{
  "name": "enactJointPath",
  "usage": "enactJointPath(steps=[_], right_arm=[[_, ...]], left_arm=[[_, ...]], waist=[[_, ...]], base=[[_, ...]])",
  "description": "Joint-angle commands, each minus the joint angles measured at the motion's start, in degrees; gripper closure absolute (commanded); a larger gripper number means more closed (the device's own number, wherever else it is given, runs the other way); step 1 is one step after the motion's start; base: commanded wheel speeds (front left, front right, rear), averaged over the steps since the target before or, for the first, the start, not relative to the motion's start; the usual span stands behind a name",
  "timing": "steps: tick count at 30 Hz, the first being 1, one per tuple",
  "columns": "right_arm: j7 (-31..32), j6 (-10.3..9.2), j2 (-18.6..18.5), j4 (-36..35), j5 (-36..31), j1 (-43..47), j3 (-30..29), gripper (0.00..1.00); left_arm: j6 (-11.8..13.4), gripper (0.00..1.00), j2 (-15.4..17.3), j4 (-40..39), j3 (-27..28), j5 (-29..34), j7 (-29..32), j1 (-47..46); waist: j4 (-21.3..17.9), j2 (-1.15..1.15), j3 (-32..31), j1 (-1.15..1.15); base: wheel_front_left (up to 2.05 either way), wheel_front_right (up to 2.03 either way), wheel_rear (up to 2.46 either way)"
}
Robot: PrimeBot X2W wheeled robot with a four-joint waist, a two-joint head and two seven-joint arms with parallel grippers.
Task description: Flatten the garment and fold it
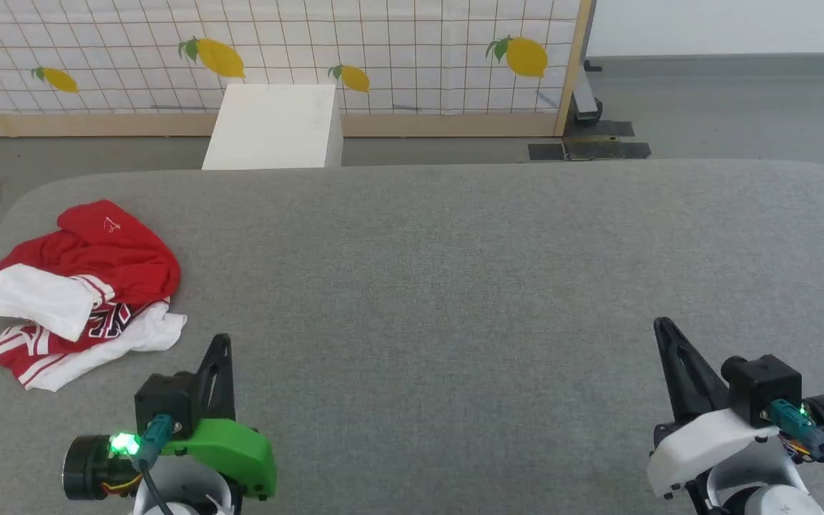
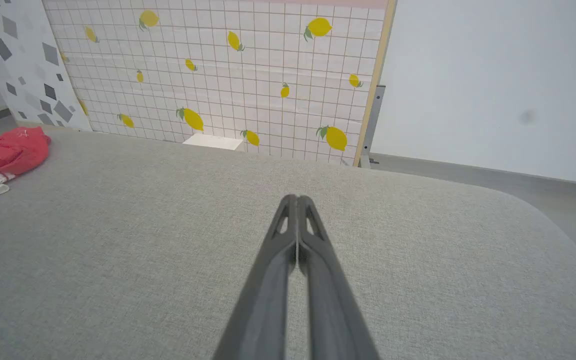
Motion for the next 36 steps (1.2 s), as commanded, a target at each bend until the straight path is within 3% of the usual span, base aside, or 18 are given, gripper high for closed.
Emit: enactJointPath(steps=[1, 22, 23, 36], right_arm=[[0.17, -0.09, 0.05, -0.27, -0.38, -0.88, 0.09, 1.00], [0.17, -0.09, 0.05, -0.27, -0.38, -0.88, 0.09, 1.00], [0.00, 0.00, 0.00, 0.00, 0.00, 0.00, 0.00, 0.00], [-1.21, -0.01, -0.01, 0.63, 1.00, 0.15, -1.30, 0.00]], left_arm=[[-0.20, 1.00, -0.34, 0.23, 0.20, 0.59, 0.08, -1.04], [-0.20, 1.00, -0.34, 0.23, 0.20, 0.59, 0.08, -1.04], [0.01, 0.00, 0.00, 0.00, 0.00, 0.00, 0.00, 0.00], [0.21, 0.00, -0.02, 0.00, -0.47, -0.35, -1.21, 0.25]], waist=[[0.00, 0.00, 0.00, 0.00], [0.00, 0.00, 0.00, 0.00], [0.00, 0.00, 0.00, 0.00], [0.04, 0.00, 0.12, 0.00]], base=[[0.00, 0.00, 0.00], [0.00, 0.00, 0.00], [0.00, 0.00, 0.00], [0.00, 0.00, 0.00]])
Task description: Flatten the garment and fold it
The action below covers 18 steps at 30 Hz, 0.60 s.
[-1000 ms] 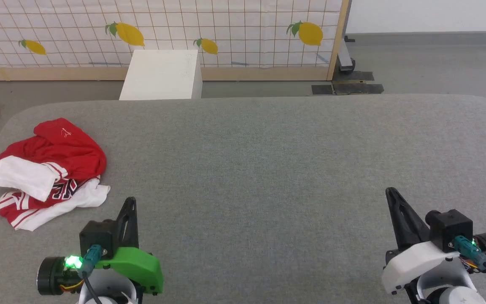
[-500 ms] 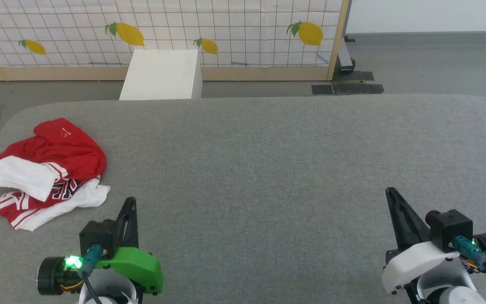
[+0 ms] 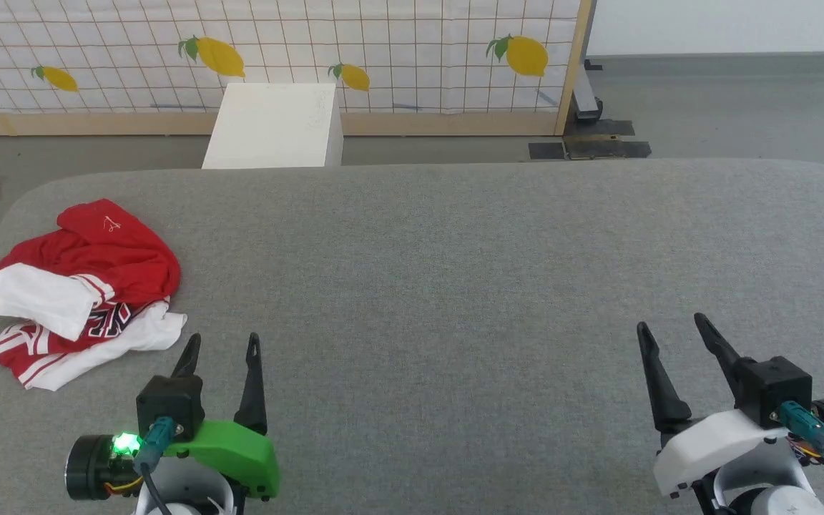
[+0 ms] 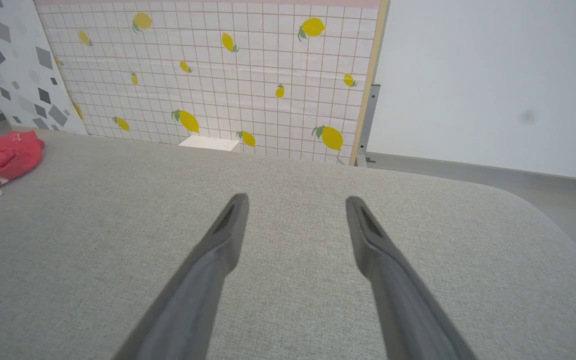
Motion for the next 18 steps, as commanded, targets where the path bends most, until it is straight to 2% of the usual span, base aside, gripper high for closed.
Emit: enactJointPath(steps=[1, 12, 18], right_arm=[[-0.63, -0.01, 0.01, 0.20, 0.56, 0.11, -0.49, 0.00], [-2.14, -0.02, 0.01, 0.82, 1.12, 0.22, -2.16, 0.00], [-3.09, -0.02, 0.02, 1.36, 1.32, 0.30, -2.87, 0.00]], left_arm=[[0.21, 0.00, -0.03, 0.01, -0.08, -0.12, -0.56, 0.17], [0.80, 0.00, -0.07, 0.12, -0.37, -0.81, -2.08, 0.25], [1.07, 0.00, -0.09, 0.09, -0.49, -1.21, -3.04, 0.32]], waist=[[0.02, 0.00, 0.03, 0.00], [0.55, 0.00, 0.32, 0.00], [2.13, 0.00, 0.48, 0.00]], base=[[0.00, 0.00, 0.00], [0.00, 0.00, 0.00], [0.00, 0.00, 0.00]])
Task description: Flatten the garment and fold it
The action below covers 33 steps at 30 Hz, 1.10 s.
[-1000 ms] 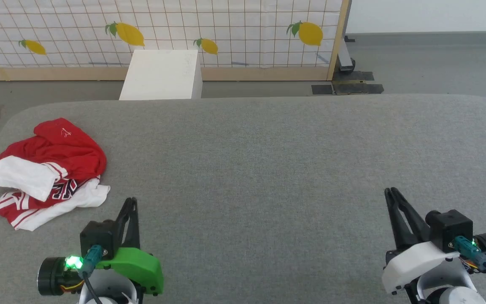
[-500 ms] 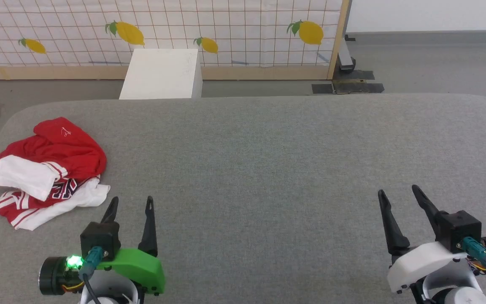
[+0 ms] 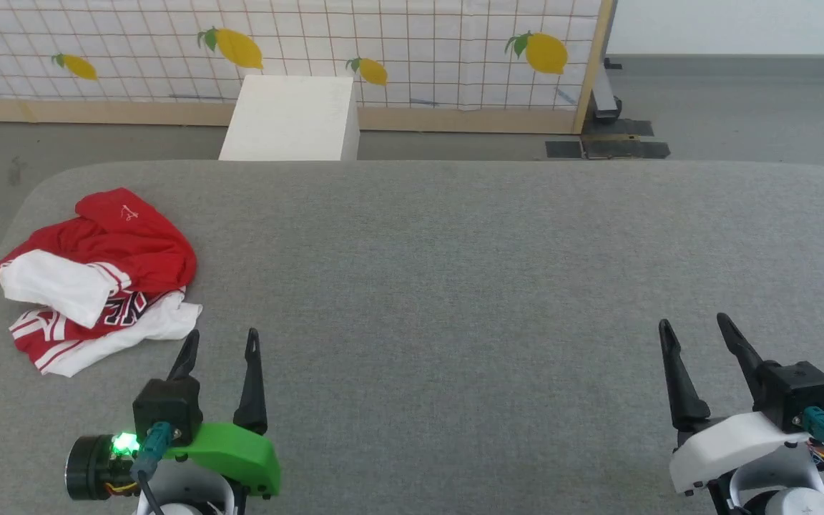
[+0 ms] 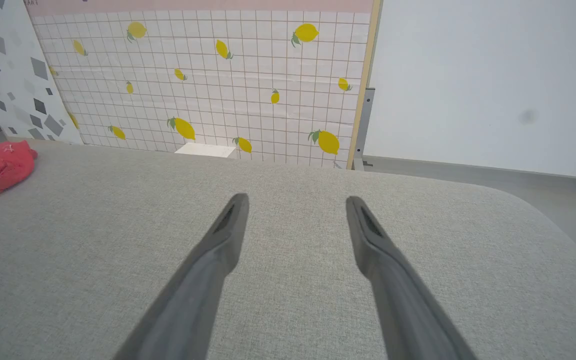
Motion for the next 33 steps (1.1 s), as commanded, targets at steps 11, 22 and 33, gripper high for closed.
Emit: enactJointPath(steps=[11, 22, 33], right_arm=[[-1.83, -0.03, 0.02, 0.85, 0.87, 0.63, -0.55, 0.00], [-3.36, -0.04, 0.03, 2.01, 1.40, 0.59, 0.85, 0.00], [-4.62, -0.05, 0.03, 2.86, 1.69, 0.98, 3.24, 0.00]], left_arm=[[0.67, 0.00, -0.12, -0.01, -0.09, -0.88, -1.83, 1.21], [1.06, 0.00, -0.16, 0.00, 0.03, -1.44, -3.37, 2.23], [1.58, 0.00, -0.19, 0.23, -0.05, -2.68, -4.65, 3.12]], waist=[[3.88, 0.00, -0.29, -0.01], [8.85, 0.00, -0.57, -0.01], [13.21, 0.00, -0.77, -0.01]], base=[[0.00, 0.00, 0.00], [0.00, 0.00, 0.00], [0.00, 0.00, 0.00]])
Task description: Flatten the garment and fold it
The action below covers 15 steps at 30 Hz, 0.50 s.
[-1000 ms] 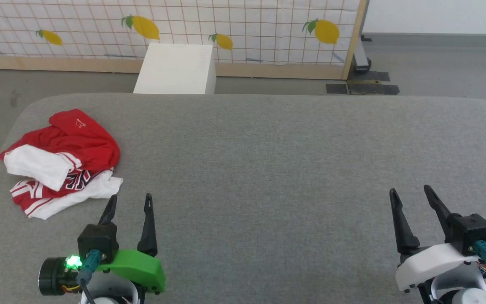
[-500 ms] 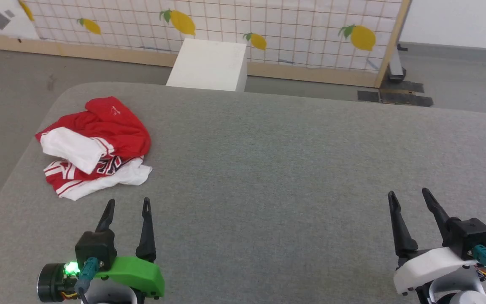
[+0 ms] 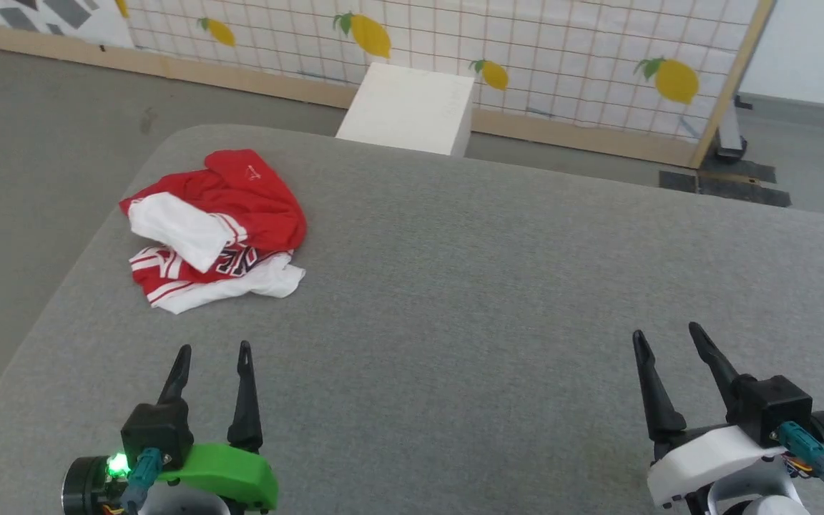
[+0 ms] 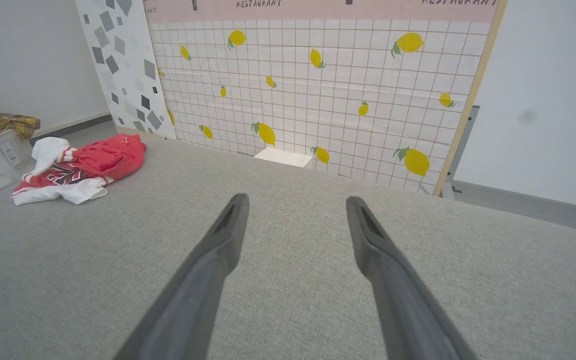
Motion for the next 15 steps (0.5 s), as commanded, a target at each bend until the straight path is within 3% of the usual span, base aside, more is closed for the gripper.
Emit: enactJointPath(steps=[1, 15], right_arm=[[-0.70, -0.05, 0.02, 0.32, 0.39, 0.67, 0.14, 0.00], [-2.33, -0.06, 0.03, 2.30, 1.30, 0.68, 1.35, 0.00]], left_arm=[[0.34, 0.00, -0.19, 0.30, -0.13, -0.55, -0.65, 0.87], [0.47, 0.00, -0.23, 0.69, 0.42, -0.94, -2.29, 2.51]], waist=[[1.50, 0.00, -0.13, 0.00], [6.44, 0.00, -0.59, 0.00]], base=[[0.00, 0.00, 0.00], [0.00, 0.00, 0.00]])
